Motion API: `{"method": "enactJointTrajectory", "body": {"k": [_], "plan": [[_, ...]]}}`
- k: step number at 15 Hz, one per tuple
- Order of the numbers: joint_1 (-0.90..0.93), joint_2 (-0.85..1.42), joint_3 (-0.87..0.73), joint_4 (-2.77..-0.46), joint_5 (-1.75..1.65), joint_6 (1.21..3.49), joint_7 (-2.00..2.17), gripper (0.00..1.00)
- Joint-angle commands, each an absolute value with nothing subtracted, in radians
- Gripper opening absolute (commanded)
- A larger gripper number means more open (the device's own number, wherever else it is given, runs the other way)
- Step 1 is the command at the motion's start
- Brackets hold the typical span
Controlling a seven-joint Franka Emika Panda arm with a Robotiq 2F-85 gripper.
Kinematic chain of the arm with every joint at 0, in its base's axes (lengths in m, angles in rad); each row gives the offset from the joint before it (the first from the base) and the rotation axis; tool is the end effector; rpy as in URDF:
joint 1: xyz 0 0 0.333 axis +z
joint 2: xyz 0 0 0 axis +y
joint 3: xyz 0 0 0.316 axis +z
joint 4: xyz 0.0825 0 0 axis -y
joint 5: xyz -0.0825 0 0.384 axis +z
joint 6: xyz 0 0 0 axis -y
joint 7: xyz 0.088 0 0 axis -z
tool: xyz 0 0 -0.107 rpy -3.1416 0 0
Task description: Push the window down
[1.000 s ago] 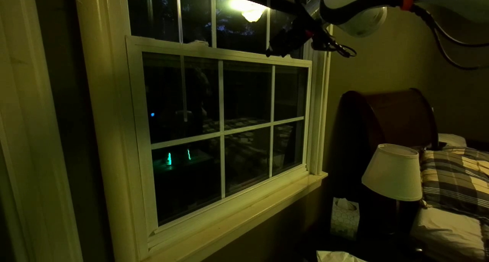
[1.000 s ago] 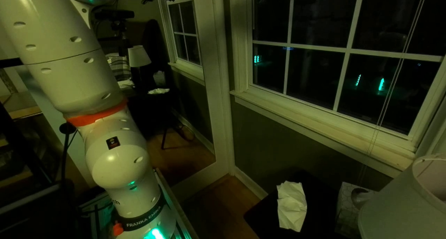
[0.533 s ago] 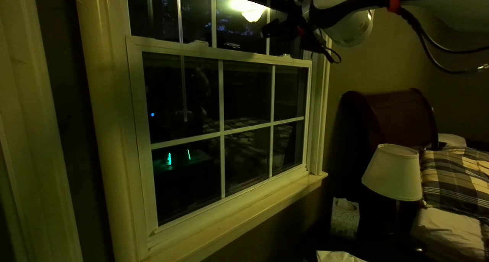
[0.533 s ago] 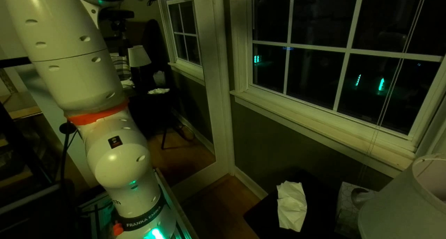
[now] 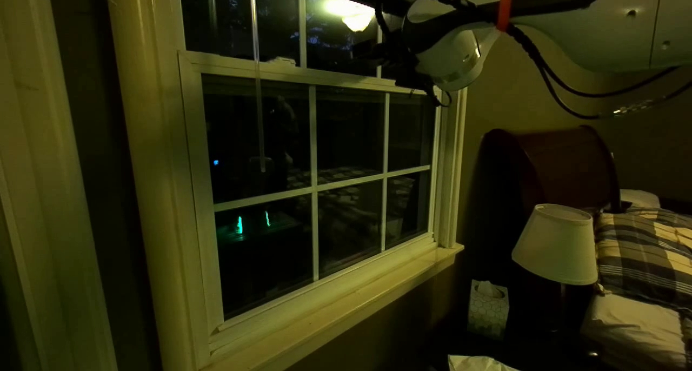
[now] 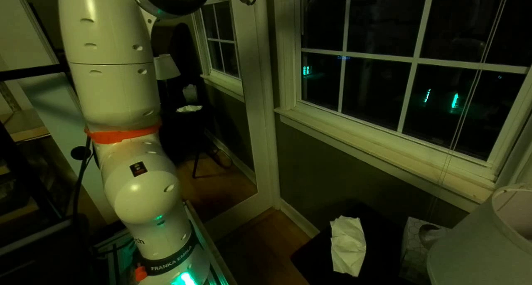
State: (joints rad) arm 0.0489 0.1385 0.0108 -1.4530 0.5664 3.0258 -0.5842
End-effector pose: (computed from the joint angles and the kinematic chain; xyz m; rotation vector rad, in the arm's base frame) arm 0.6300 -0.0034 0.7700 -2.2904 -0.1539 -2.0360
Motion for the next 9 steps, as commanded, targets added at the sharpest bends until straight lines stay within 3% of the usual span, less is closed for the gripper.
{"method": "enactJointTrajectory", "body": {"k": [1, 9], "plan": [[0.015, 0.224, 0.044, -1.347, 0.655, 3.016, -0.666, 1.0], [0.027, 0.273, -0.073, -1.407, 0.498, 2.934, -0.53, 1.0]]}}
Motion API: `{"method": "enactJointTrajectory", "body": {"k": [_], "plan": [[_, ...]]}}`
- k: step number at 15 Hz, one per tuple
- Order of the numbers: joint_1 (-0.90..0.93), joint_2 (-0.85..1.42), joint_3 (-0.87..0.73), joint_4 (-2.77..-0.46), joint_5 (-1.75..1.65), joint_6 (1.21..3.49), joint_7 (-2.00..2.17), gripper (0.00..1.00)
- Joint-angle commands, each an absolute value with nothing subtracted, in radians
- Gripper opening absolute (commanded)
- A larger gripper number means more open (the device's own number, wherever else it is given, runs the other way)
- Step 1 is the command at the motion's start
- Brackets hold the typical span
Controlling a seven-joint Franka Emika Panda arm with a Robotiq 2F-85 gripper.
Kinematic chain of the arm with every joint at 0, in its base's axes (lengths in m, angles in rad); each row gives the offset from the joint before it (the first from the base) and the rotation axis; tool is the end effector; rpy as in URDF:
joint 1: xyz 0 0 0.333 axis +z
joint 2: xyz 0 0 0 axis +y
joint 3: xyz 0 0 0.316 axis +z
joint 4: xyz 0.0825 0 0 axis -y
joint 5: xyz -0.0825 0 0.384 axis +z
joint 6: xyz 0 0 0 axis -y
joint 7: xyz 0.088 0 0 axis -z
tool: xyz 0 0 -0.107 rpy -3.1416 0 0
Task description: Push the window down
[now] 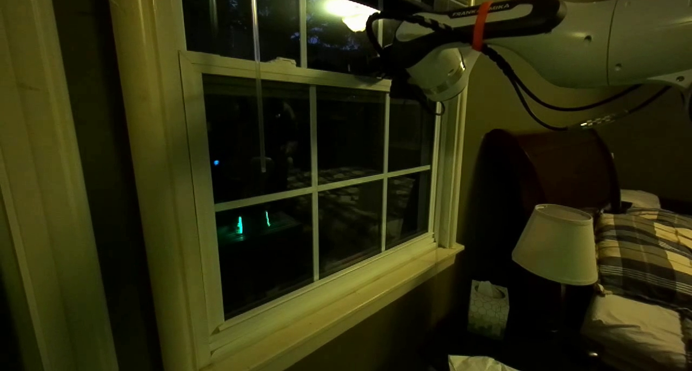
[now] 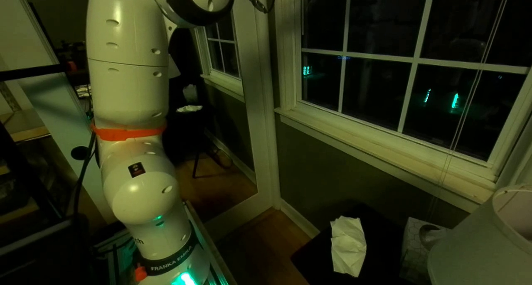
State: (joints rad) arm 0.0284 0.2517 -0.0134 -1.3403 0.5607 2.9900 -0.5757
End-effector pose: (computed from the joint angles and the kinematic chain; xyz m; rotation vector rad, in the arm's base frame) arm 0.6650 -0.0260 0.7504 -2.3369 -0.1259 -2.0121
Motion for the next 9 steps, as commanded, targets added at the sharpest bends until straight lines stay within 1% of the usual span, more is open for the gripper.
{"method": "enactJointTrajectory", "body": {"k": [1, 9], "plan": [[0.029, 0.274, -0.075, -1.416, 0.492, 2.941, -0.525, 1.0], [0.033, 0.246, -0.071, -1.491, 0.495, 3.005, -0.542, 1.0]]}}
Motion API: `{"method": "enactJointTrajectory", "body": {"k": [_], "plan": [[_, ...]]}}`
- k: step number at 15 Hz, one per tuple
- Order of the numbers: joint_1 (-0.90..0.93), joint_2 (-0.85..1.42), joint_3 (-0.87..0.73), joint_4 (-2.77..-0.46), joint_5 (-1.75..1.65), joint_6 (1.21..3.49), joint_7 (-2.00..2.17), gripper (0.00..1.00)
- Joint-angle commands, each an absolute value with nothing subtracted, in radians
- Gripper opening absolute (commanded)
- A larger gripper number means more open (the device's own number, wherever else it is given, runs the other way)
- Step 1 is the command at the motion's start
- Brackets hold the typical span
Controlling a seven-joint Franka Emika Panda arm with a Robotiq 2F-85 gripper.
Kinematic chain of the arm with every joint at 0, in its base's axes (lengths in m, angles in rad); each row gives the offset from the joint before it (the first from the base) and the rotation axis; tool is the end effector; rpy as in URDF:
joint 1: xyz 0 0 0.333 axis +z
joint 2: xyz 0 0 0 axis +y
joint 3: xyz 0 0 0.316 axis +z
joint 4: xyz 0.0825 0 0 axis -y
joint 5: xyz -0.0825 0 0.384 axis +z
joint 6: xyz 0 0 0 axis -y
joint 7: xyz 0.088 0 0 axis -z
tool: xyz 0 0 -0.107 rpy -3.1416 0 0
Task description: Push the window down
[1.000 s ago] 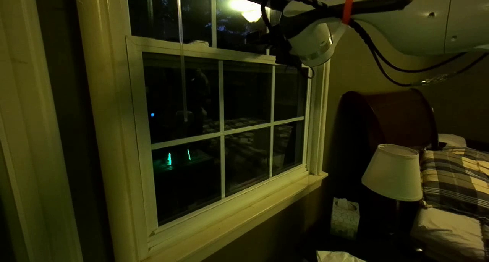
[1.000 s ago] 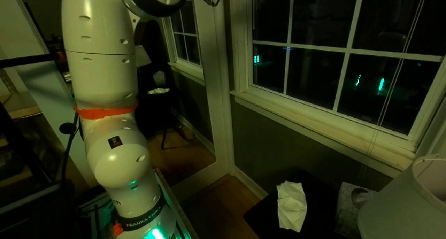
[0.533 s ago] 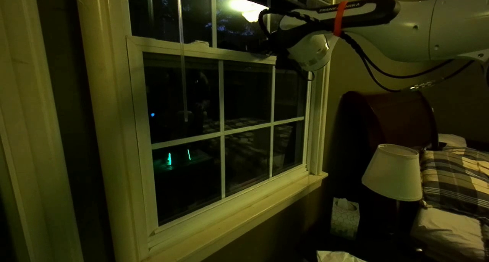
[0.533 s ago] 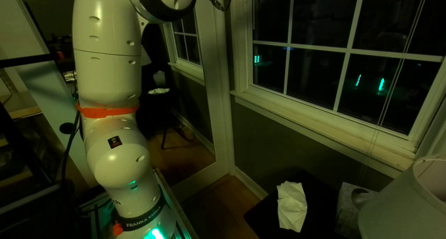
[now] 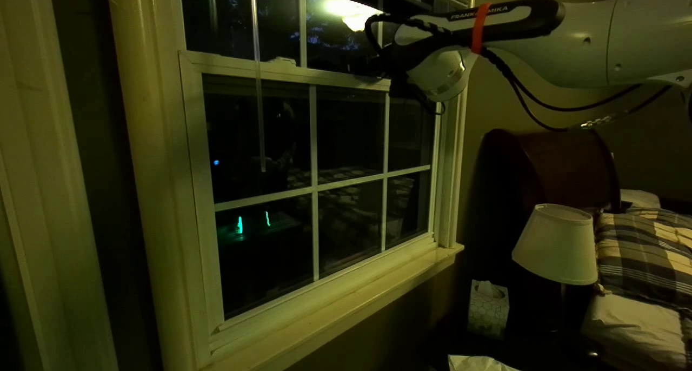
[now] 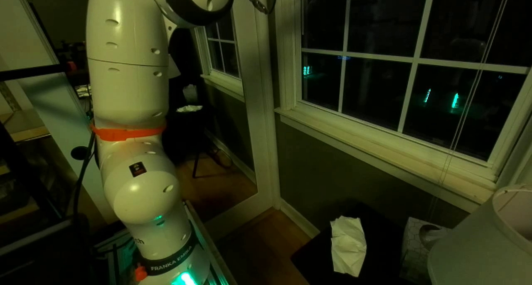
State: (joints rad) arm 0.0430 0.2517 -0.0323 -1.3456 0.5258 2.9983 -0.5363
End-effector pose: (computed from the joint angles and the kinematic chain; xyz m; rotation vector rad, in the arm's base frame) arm 0.6650 -0.0249 0.7501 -2.3453 -0.1118 -2.0171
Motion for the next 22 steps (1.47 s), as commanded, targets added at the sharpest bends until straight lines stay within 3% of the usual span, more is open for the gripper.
{"method": "enactJointTrajectory", "body": {"k": [1, 11, 19, 22], "plan": [[0.036, 0.243, -0.073, -1.499, 0.492, 3.02, -0.543, 1.0], [0.058, 0.244, -0.075, -1.552, 0.505, 3.18, -0.552, 1.0], [-0.052, 0.207, 0.099, -1.467, 0.635, 3.042, -0.658, 1.0], [-0.071, 0.151, 0.098, -1.514, 0.653, 2.988, -0.698, 1.0]]}}
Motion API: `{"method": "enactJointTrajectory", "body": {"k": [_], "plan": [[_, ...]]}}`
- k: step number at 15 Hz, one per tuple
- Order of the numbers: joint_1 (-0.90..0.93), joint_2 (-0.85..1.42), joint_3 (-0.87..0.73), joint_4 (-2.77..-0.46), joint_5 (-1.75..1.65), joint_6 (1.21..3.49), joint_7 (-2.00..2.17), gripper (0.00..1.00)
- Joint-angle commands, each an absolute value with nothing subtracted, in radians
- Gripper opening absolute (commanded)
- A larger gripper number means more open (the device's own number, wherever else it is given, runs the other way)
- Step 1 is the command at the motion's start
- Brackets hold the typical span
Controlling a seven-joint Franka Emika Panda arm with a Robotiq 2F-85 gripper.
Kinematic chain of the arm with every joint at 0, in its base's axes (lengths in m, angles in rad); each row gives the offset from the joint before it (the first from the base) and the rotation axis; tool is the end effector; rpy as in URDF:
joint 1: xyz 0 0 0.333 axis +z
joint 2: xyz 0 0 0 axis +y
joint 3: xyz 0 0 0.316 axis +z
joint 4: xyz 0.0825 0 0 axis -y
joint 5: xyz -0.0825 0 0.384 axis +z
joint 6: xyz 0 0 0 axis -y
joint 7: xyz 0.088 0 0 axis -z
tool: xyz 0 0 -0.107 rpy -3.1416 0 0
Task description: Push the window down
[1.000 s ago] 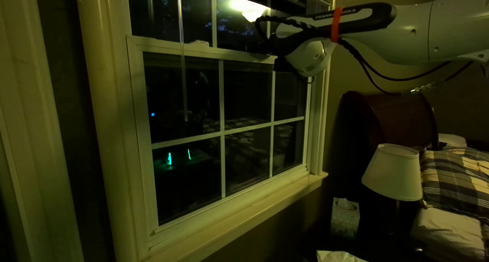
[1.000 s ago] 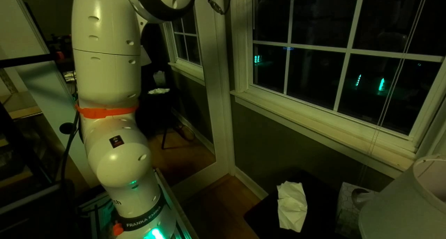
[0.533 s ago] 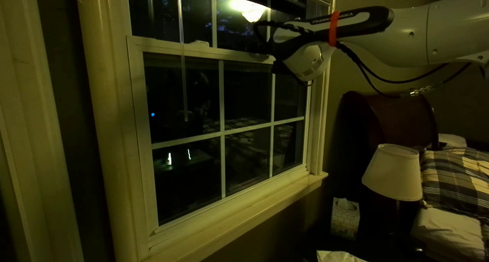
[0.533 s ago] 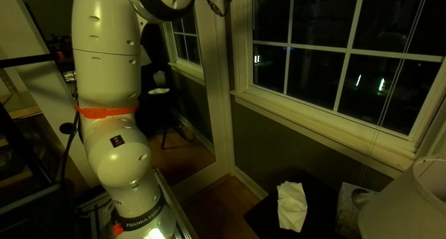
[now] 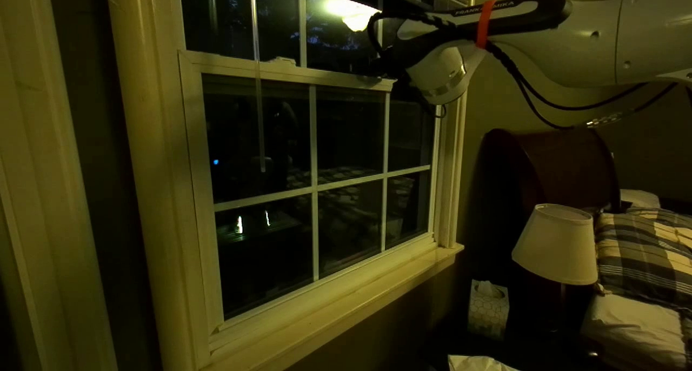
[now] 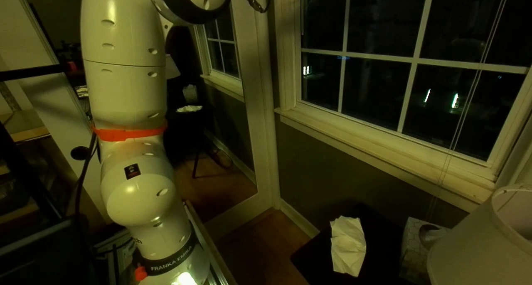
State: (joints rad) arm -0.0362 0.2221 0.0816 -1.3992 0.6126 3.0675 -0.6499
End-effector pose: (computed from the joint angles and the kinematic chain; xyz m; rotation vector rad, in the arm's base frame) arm 0.6555 -0.0249 0.7452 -2.3013 -0.1198 -2.0635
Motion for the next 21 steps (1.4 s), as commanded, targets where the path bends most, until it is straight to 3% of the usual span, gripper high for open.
{"method": "enactJointTrajectory", "body": {"k": [1, 8, 13, 21], "plan": [[-0.075, 0.141, 0.103, -1.518, 0.66, 2.992, -0.714, 1.0], [-0.088, 0.05, 0.158, -1.545, 0.788, 3.064, -0.906, 1.0], [-0.115, -0.125, 0.056, -1.784, 0.468, 2.917, -0.67, 1.0], [-0.187, -0.263, 0.031, -1.759, 0.354, 2.278, -0.525, 1.0]]}}
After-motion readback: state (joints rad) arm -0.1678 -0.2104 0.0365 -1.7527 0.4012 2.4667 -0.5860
